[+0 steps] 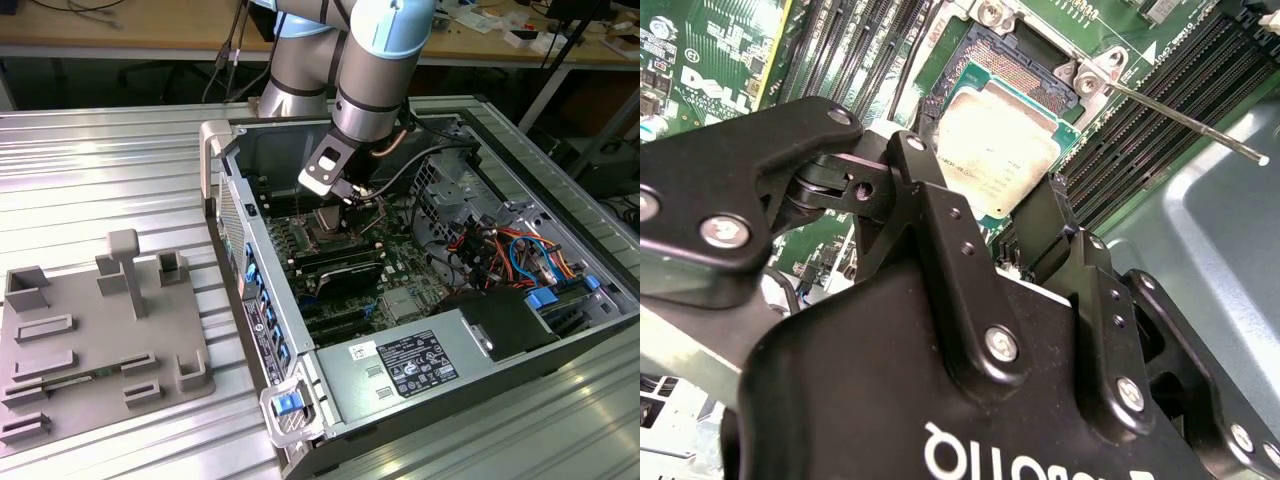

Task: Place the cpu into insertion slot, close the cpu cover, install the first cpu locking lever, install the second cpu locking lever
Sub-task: 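Place the cpu into insertion slot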

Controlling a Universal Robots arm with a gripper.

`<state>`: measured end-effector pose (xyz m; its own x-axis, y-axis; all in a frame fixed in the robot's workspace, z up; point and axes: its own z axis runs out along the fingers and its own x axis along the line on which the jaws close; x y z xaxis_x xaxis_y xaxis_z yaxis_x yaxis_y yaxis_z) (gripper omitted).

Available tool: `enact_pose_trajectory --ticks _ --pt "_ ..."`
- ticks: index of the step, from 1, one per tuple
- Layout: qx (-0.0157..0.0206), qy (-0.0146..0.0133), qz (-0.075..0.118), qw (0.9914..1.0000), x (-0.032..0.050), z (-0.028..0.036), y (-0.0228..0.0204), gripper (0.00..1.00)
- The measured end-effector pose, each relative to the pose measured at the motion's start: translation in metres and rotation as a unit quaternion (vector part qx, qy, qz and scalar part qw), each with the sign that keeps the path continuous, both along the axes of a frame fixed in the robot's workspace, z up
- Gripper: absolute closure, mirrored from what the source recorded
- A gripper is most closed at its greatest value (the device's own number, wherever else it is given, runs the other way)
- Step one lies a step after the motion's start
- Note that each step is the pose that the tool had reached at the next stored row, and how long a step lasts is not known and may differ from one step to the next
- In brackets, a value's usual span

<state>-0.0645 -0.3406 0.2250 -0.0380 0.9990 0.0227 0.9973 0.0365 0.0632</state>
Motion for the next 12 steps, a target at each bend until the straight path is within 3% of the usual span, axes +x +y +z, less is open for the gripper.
enact_pose_trajectory --ticks 4,6,9,12 --pt "-0.0008 -0.0001 0.0 1.0 0.0001 -0.0002 0.0001 0.45" --pt "-0.0029 -0.0001 0.0 1.0 0.0 -0.0002 0.0 0.45" --pt "-0.0099 -0.0001 0.0 0.99995 0.0 -0.0011 0.0005 0.45" --pt "-0.0101 0.0001 -0.008 0.99991 0.0001 -0.0034 0.0014 0.45"
